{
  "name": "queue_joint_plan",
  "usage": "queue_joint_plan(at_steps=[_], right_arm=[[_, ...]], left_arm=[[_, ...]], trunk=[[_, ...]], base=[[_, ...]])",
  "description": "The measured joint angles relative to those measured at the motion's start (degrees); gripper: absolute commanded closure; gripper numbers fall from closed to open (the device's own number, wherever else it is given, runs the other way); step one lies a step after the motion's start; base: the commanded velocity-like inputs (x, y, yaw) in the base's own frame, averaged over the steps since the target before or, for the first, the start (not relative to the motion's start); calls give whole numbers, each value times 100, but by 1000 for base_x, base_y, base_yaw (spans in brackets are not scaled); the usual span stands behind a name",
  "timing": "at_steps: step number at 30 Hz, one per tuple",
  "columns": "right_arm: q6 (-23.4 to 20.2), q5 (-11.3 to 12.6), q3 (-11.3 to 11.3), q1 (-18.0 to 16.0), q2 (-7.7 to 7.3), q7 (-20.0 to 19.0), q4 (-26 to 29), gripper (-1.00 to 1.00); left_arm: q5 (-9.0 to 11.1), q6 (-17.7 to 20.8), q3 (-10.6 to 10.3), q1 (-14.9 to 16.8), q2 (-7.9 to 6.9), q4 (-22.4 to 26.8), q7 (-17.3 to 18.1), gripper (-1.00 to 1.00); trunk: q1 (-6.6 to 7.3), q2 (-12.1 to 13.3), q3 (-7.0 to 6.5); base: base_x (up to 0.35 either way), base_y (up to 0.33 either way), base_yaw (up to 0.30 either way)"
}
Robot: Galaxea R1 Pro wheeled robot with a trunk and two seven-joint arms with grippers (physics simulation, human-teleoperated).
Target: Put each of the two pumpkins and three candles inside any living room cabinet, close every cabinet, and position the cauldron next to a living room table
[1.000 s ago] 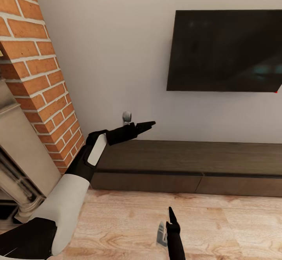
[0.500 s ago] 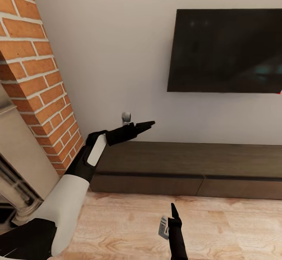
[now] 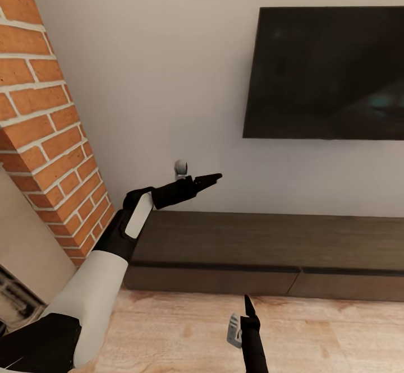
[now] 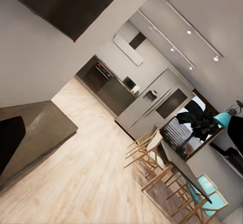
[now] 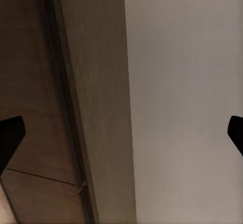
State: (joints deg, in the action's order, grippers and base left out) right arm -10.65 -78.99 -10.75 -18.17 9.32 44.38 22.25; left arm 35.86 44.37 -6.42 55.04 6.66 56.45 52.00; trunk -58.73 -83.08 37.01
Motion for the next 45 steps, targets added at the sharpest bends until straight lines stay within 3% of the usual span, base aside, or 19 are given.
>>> queue_joint_plan(at_steps=[9, 34, 45], right_arm=[[9, -2, -6, -2, 0, -5, -1, -100], [-8, 16, 1, -2, 8, 35, 19, -100], [-16, -26, -19, -2, 9, 513, 3, -100]], left_arm=[[0, -9, -24, -2, 2, -16, -6, -100], [-10, -8, -149, -2, 11, 131, 7, -100], [-8, -8, -204, -2, 13, 166, 37, -100]], trunk=[[0, 0, 0], [-548, -1001, 448], [-790, -1442, 646]], base=[[6, 0, 0], [0, 0, 0], [0, 0, 0]])
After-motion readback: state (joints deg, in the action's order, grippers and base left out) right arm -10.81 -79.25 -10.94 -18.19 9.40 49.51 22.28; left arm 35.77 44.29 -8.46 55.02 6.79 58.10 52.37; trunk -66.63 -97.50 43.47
